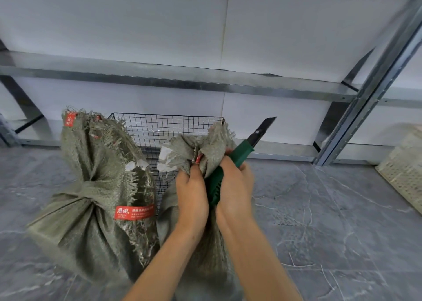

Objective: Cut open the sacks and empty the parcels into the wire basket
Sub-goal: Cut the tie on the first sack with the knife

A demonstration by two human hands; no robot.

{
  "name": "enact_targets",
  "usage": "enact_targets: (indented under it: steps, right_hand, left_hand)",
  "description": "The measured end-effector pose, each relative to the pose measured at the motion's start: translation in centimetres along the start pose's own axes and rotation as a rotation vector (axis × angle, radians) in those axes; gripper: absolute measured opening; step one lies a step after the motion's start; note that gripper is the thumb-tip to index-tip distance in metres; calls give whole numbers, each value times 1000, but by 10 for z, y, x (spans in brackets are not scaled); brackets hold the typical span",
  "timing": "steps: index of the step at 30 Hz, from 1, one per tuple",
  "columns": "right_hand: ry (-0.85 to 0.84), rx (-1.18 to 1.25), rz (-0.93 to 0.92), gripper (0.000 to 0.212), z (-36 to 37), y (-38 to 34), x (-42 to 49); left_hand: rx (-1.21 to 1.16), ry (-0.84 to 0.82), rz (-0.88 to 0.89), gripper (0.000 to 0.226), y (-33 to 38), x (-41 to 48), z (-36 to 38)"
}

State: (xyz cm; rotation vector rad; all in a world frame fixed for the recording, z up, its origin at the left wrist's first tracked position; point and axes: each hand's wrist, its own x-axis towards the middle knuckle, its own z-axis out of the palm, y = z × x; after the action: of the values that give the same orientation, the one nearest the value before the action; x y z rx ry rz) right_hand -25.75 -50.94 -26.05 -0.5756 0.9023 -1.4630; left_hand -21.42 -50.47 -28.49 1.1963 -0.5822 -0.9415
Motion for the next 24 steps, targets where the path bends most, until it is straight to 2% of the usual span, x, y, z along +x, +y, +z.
enact_targets:
  steps: [4, 6, 8, 10, 14, 18, 24]
  right_hand:
    - [-11, 82, -18, 26, -10, -14, 4]
    - [92, -34, -89, 24, -22, -22, 7]
    - [178, -204, -116, 20, -35, -24, 13]
    - [173, -336, -63, 20, -42, -21, 17]
    - [5, -473, 131, 16, -44, -12, 19]
    - [-166, -622, 100, 16, -44, -5, 19]
    - [-392, -634, 111, 20, -49, -9, 21]
  left_hand:
    - [-49, 10, -13, 17, 2, 8, -1]
    - [-55, 25, -11, 14, 2, 14, -2]
    - [-73, 22, -22, 22, 1, 19, -2]
    - [-95, 4, -35, 28, -3, 23, -2]
    - [-140, -71, -9, 34, -9, 27, 0]
    - [-111, -88, 24, 33, -11, 28, 4]
    - [-122, -158, 23, 28, -15, 34, 14]
